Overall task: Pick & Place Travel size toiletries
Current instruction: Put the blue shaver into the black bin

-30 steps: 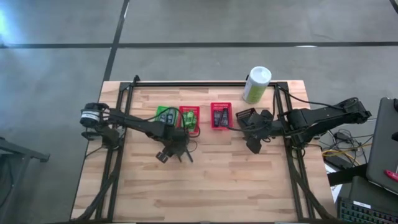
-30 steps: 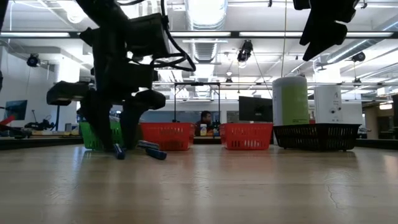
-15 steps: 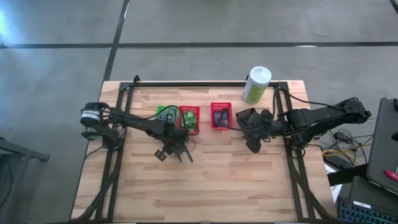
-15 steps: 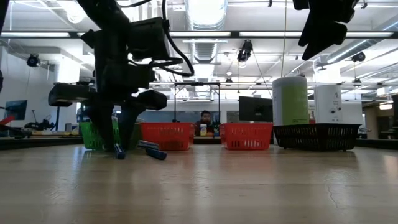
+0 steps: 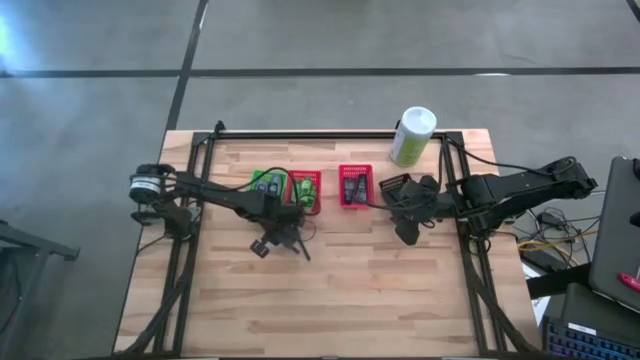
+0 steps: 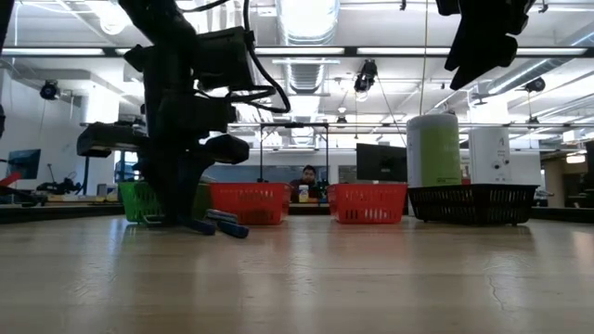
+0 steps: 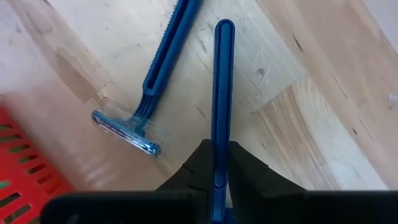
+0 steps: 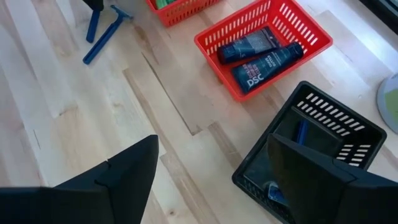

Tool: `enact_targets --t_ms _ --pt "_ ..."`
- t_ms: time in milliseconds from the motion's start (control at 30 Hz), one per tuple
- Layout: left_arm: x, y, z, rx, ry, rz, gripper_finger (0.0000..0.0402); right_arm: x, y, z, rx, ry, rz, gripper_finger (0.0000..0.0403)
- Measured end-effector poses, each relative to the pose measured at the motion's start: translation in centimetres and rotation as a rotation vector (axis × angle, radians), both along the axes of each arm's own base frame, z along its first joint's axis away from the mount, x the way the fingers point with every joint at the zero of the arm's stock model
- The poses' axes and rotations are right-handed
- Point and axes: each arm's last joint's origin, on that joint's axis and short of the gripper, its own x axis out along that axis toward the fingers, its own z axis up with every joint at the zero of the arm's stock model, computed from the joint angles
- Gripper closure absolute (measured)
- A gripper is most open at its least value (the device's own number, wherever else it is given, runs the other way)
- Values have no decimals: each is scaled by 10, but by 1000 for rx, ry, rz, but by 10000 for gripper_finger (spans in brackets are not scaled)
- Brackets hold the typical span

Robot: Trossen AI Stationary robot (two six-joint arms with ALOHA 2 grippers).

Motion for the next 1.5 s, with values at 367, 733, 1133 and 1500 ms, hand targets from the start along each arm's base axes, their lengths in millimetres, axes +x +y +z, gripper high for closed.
enact_targets --t_ms 367,733,1133,1500 --pt "9 -1 64 -66 -139 183 371 0 3 2 97 -19 24 86" --pt "21 7 155 -150 -526 472 371 24 9 24 -56 -319 212 67" --pt "44 9 167 -123 -616 502 371 45 12 18 -297 -297 358 100" --pt "50 8 170 -167 -655 482 371 63 15 17 -359 -281 407 112"
